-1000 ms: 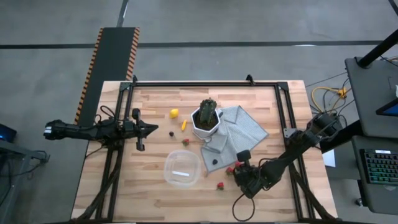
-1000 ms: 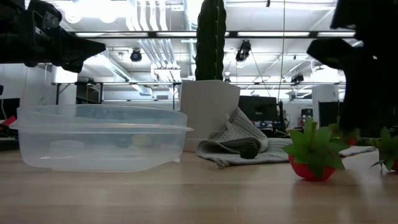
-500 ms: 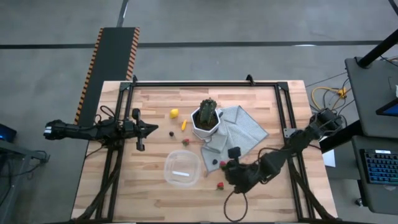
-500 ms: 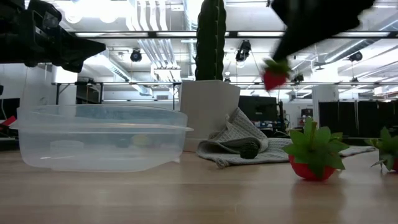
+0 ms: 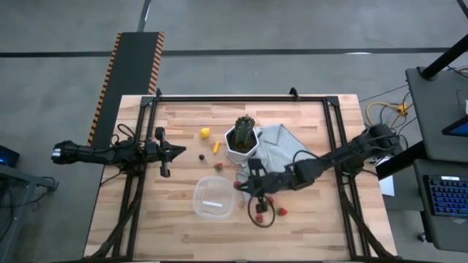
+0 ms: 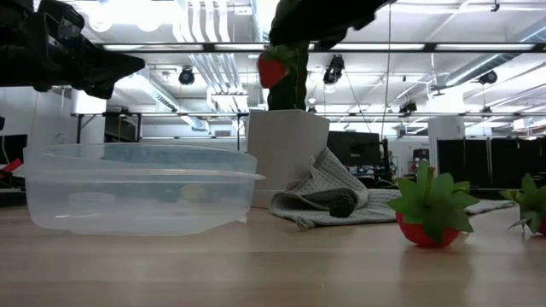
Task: Pick and placing Produce into tupperware
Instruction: Put the strawberry into the transparent plastic container
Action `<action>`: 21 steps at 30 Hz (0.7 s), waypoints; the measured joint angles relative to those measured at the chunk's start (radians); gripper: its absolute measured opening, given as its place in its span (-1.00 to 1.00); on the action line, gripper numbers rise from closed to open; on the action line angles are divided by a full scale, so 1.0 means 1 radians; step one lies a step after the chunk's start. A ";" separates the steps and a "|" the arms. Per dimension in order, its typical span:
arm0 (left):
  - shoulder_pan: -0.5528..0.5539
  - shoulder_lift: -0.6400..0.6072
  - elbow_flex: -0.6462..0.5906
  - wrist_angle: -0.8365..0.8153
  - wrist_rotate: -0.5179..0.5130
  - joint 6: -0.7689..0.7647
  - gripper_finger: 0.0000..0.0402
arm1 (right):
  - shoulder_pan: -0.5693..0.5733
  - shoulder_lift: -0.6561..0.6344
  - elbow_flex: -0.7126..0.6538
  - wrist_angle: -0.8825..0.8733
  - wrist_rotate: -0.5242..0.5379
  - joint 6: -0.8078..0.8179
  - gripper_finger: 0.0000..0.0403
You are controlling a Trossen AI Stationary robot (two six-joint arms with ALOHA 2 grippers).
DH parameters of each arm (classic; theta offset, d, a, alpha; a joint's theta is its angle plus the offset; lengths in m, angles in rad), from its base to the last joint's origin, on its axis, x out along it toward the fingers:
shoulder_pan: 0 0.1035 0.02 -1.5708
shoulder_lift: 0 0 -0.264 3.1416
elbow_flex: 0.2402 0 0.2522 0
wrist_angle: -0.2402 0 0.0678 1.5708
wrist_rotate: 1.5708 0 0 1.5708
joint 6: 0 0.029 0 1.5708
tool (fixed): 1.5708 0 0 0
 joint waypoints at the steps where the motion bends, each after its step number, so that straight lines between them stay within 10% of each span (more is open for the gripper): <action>1: 0.000 0.000 0.000 0.000 0.000 0.000 -1.00 | -0.009 0.000 -0.001 0.013 -0.013 -0.001 -0.96; 21: 0.000 0.000 0.000 0.002 0.000 0.000 -1.00 | -0.063 0.345 0.230 -0.024 -0.146 -0.056 -0.96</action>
